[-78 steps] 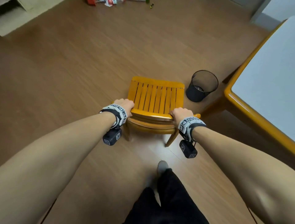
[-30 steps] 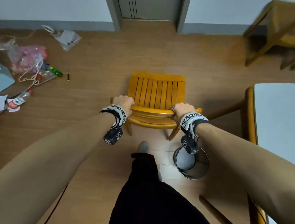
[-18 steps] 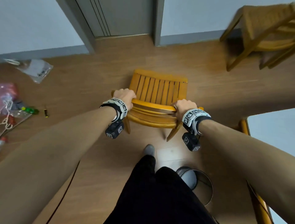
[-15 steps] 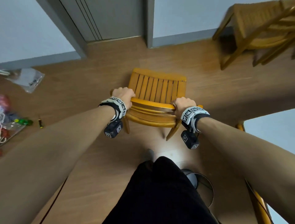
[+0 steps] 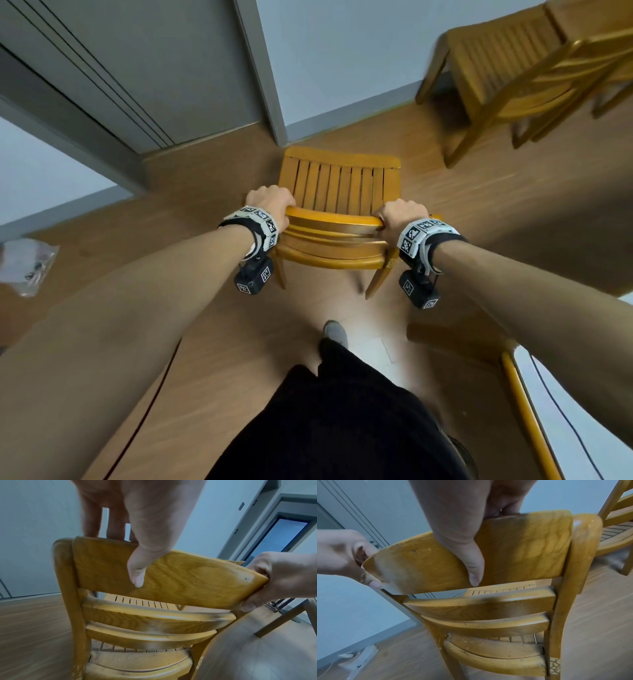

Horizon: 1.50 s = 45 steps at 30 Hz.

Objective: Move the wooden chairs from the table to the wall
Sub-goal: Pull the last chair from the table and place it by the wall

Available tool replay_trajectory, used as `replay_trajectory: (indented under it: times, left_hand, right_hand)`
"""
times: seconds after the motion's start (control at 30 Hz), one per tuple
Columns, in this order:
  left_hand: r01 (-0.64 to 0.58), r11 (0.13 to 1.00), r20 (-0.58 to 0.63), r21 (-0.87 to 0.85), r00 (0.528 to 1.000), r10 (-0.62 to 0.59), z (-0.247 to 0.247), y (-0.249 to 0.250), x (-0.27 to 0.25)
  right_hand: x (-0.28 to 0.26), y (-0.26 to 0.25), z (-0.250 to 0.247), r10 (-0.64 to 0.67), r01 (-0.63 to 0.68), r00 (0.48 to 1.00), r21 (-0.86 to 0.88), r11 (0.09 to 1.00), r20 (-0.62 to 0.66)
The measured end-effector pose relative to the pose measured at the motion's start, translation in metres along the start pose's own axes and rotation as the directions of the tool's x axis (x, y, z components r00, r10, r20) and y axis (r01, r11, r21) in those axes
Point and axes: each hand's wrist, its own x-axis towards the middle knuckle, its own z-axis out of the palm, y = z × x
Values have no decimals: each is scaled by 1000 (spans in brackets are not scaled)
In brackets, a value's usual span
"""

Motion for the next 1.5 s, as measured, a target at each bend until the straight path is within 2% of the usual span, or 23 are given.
replay_trajectory:
  times: [0.17,0.57,0.73,0.9,1.23,1.33,1.5]
  left_hand:
    - [-7,1000,23,25,1000,7,-45,14,82]
    - [-142,983,54,113,989,136,-109,46,231]
    - [-175,978,21,116,985,173,-147,77,296]
    - [-164,981,16,107,986,164,-178,124,346]
    - [-28,999,46,-30,999,30,-185,270,405]
    - [28,996,61,-85,998,-23,-185,299,412]
    - [75,994,91,-85,994,-67,-171,319,410]
  right_hand:
    - [61,39,-46,23,-23,999,9,1000,-24]
    - [182,126,-102,74,-77,995,44,996,68]
    - [231,183,-141,89,-89,996,79,993,2]
    - [273,248,-177,64,-63,998,71,995,-1]
    - [337,401,-211,-71,72,997,-21,997,22]
    - [346,428,-211,-103,104,995,-60,993,18]
    - [348,450,-190,-183,183,983,-125,975,12]
